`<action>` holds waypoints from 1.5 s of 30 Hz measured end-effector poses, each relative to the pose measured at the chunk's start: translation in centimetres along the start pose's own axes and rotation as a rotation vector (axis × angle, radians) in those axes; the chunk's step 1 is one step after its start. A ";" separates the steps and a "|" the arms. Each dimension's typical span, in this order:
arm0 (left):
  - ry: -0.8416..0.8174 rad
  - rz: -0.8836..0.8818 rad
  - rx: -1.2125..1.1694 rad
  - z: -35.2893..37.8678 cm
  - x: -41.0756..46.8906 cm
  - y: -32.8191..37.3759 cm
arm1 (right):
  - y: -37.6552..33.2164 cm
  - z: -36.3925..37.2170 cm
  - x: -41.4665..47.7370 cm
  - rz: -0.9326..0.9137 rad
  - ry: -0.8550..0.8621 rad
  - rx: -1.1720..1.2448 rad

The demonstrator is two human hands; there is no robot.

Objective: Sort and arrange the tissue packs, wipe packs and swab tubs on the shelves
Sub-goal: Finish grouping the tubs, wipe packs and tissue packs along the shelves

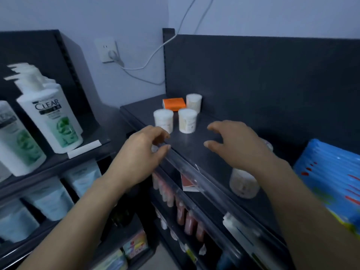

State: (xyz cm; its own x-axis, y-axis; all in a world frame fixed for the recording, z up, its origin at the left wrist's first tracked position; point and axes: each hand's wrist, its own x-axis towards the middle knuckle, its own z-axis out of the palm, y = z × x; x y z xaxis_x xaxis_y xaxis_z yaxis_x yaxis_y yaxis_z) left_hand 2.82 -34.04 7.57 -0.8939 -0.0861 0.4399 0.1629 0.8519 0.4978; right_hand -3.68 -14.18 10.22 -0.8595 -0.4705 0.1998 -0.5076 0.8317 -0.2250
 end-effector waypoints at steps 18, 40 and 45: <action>-0.332 -0.126 0.098 5.1 20.3 -14.2 | 2.2 6.8 22.3 0.183 -0.269 0.012; -0.501 -0.112 -0.178 6.3 26.3 -12.7 | 4.6 4.3 23.0 0.466 -0.077 0.186; -0.449 -0.086 -0.324 6.4 23.8 -6.9 | 6.0 -0.3 16.6 0.536 0.077 0.181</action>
State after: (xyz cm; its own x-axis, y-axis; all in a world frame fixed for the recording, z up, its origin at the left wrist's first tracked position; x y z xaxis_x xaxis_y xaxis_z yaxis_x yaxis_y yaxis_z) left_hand -22.25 -38.68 9.85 -0.9882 0.1405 0.0614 0.1383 0.6434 0.7529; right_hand -21.00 -16.91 12.49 -0.9963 0.0320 0.0803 -0.0098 0.8811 -0.4728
